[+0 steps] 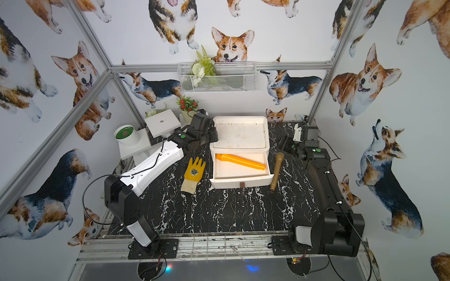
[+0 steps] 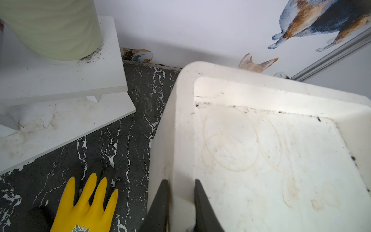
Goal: Take the microphone out of the drawer
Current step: Pick up the microphone from the drawer.
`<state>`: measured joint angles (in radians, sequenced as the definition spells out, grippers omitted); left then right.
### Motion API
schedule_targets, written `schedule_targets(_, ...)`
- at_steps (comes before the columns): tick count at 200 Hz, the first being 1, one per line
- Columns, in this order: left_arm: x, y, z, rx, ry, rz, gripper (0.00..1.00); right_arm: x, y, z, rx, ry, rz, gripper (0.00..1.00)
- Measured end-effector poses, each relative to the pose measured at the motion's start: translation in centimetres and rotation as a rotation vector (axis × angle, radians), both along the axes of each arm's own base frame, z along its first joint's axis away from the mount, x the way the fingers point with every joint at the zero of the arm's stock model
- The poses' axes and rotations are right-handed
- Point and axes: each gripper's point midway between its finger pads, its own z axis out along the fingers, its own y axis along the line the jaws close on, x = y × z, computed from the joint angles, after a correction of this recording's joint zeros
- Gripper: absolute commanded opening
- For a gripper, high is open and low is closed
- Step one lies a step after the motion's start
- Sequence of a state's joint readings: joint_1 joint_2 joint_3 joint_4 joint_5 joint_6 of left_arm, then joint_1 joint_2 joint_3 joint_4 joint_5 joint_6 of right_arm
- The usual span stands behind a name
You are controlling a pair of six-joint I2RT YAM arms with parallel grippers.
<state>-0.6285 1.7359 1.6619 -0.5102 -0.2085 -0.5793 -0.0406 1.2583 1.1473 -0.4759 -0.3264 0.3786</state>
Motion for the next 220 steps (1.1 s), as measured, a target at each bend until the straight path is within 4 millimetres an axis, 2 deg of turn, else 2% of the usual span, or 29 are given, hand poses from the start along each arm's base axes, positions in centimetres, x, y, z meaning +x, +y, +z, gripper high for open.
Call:
schedule_targets(23,0.1,-0.1,0.0,0.003,0.002,-0.005,0.00,-1.4,1.2,3.5,0.022,-0.100,0.067,0.77)
schedule_targets(49,0.1,-0.1,-0.1,0.009,0.006,-0.012,0.00,-2.8,2.9,6.4,0.042,-0.182,0.153,0.77)
schedule_targets(66,0.1,-0.1,-0.1,0.011,0.009,-0.019,0.00,-4.3,5.2,8.0,0.044,-0.219,0.248,0.77)
schedule_targets(87,0.1,-0.1,-0.1,0.013,0.010,-0.022,0.00,-6.5,9.3,9.3,0.029,-0.247,0.416,0.75)
schedule_targets(138,0.2,0.0,-0.1,0.016,0.012,-0.025,0.00,-10.7,15.0,8.0,-0.017,-0.179,0.670,0.72)
schedule_targets(169,0.2,0.0,-0.1,0.015,0.013,-0.026,0.00,-11.5,17.8,5.7,-0.087,-0.088,0.783,0.72)
schedule_targets(198,0.2,0.1,-0.1,0.017,0.013,-0.027,0.00,-11.6,18.9,3.4,-0.147,-0.003,0.839,0.72)
schedule_targets(220,0.2,0.1,-0.1,0.018,0.012,-0.029,0.00,-11.6,19.9,2.3,-0.191,0.039,0.884,0.71)
